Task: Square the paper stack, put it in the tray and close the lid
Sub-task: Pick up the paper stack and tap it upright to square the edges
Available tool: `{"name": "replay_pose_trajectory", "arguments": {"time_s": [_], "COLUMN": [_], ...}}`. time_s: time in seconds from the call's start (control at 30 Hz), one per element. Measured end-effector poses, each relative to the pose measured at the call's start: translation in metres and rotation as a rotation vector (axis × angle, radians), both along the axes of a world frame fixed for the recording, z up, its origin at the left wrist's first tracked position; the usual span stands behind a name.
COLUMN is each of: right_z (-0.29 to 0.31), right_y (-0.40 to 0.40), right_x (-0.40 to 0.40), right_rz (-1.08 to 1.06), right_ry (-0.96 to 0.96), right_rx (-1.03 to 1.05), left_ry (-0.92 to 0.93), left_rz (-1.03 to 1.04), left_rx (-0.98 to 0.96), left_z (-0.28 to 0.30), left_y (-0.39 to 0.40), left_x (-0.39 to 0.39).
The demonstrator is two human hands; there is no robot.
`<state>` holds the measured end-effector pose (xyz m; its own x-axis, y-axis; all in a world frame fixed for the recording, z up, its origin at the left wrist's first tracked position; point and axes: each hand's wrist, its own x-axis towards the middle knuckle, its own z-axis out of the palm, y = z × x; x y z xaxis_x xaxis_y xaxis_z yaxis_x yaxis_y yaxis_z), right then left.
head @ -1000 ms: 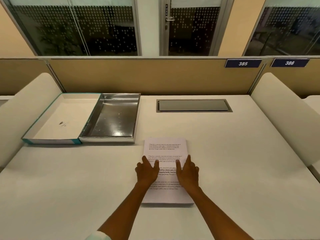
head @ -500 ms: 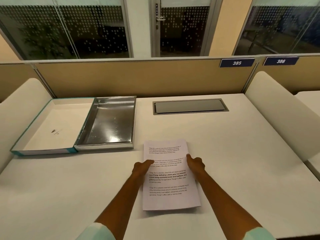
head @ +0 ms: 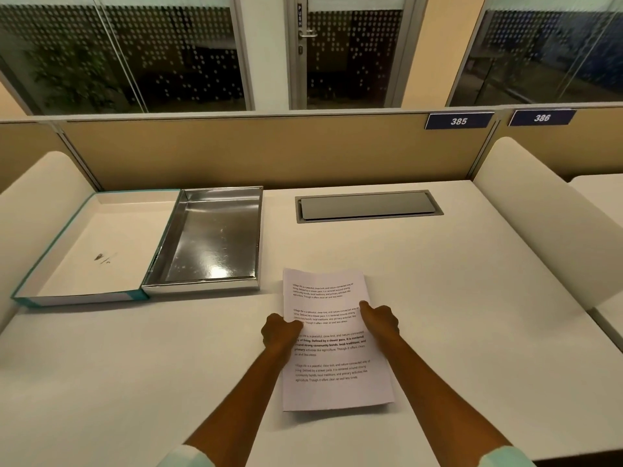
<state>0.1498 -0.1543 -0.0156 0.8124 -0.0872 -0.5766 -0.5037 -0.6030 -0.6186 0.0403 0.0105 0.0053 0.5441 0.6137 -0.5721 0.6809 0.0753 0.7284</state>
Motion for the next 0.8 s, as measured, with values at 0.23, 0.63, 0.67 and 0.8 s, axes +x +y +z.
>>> {"name": "replay_pose_trajectory", "arguments": {"time_s": [0.23,0.63,0.67,0.8], "right_z": [0.0,0.001,0.003,0.018], "right_y": [-0.001,-0.01,-0.01,-0.008], "right_x": [-0.004,-0.005,-0.005,-0.003], "right_rz": [-0.011,-0.04,-0.05,-0.092], "right_ry": [-0.02,-0.074,-0.08,-0.135], "right_rx": [0.118,0.216,0.226,0.257], "left_ry": [-0.015,-0.033,-0.042,-0.138], "left_rz": [-0.026,0.066,0.07,0.082], "left_rx": [-0.04,-0.232,-0.236,-0.227], "left_z": [-0.002,-0.002,0.0,0.01], "left_y": [0.011,0.025,0.024,0.024], "left_x": [0.001,0.002,0.003,0.008]}}
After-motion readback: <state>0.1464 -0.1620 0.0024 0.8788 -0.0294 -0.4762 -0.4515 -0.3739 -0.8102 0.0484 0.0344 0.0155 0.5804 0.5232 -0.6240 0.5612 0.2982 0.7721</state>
